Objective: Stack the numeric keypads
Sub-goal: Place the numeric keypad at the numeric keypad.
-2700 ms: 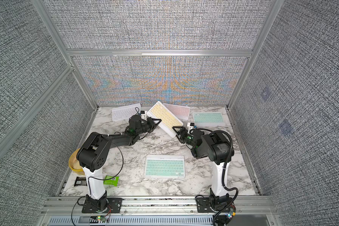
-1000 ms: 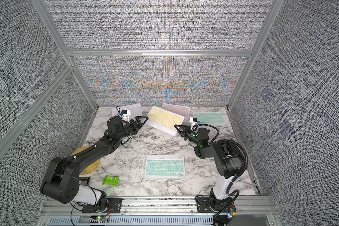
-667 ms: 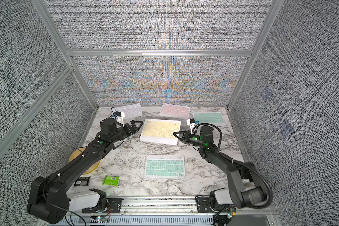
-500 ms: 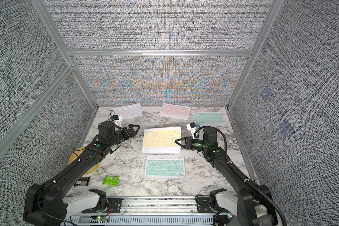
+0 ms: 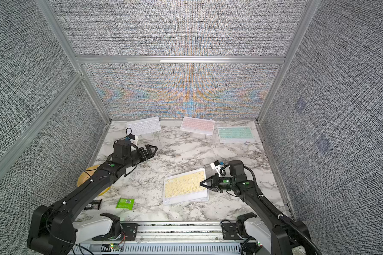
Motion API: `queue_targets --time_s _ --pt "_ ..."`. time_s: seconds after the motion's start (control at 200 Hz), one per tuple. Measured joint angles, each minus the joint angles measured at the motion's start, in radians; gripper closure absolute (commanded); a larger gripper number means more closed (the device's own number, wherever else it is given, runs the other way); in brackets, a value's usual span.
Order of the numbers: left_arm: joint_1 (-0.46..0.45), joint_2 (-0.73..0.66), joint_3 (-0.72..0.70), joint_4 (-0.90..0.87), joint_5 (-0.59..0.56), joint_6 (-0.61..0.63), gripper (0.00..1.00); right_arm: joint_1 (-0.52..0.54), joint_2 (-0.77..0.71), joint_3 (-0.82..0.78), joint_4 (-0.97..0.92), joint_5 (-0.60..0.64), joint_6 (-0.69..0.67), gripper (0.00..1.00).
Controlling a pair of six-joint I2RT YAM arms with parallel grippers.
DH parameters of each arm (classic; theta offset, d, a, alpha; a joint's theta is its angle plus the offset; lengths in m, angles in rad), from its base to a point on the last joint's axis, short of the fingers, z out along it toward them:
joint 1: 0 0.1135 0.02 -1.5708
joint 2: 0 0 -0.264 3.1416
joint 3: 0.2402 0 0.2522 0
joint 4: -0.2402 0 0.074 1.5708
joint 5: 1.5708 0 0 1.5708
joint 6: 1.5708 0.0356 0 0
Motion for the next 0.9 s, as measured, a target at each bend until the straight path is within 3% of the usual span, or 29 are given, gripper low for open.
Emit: queue_targets --time_s 0.45,0.9 --pt "0.001 -0.02 -0.031 0.018 -0.002 -0.016 0.01 -0.029 0.13 -0.05 0.248 0.0 0.082 1.0" --pt "0.002 -0.008 -0.031 0.03 0.01 -0.019 0.01 -0.061 0.185 -0.06 0.246 -0.026 0.03 0.98"
